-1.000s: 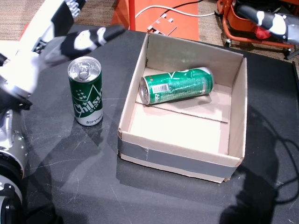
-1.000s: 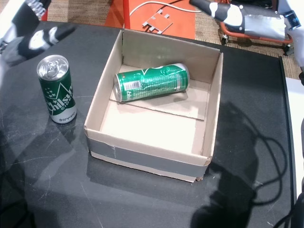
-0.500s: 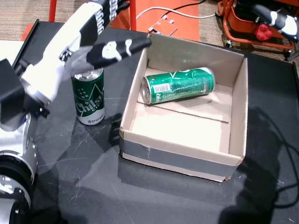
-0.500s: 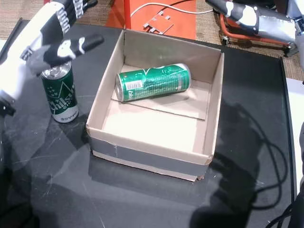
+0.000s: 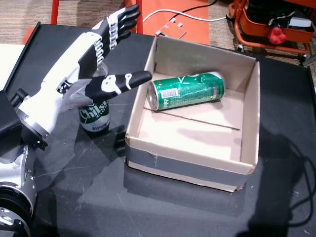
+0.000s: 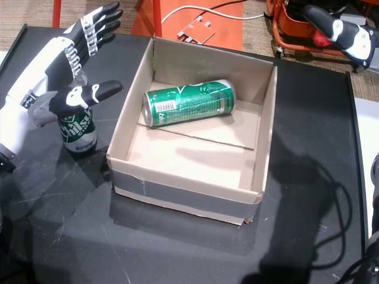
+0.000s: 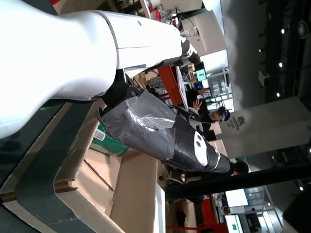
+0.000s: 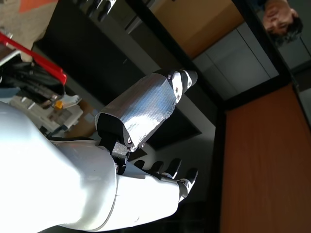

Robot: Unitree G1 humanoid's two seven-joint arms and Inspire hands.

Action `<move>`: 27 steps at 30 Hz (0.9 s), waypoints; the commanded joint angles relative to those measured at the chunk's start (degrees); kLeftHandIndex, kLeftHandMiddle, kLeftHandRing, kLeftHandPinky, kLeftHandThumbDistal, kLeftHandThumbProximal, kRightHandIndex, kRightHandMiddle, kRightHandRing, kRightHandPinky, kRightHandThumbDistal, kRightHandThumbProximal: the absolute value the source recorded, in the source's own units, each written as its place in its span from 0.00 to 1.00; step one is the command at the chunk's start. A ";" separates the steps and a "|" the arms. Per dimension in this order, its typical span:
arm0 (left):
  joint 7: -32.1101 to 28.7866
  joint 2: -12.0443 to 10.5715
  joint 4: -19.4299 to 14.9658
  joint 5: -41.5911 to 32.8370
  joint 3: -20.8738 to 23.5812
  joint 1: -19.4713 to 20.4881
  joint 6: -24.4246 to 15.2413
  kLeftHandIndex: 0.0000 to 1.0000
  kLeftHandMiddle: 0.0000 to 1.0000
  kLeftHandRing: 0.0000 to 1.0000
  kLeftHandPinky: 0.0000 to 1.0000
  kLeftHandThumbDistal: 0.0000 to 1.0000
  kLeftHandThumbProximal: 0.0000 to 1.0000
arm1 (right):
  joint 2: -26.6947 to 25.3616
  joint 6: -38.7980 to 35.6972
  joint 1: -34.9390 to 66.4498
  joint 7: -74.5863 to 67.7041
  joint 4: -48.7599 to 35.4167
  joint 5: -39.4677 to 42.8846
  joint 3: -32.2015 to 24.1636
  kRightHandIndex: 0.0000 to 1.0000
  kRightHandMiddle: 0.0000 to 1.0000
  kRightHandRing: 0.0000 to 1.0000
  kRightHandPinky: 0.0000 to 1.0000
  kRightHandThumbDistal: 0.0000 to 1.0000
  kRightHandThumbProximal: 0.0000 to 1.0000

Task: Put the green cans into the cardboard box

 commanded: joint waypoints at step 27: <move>5.51 6.35 2.06 2.59 -1.49 -3.76 -1.39 1.00 1.00 1.00 1.00 1.00 0.39 | -1.01 -0.70 -2.91 -8.20 10.30 -12.90 -3.39 0.98 0.92 0.88 0.96 1.00 0.81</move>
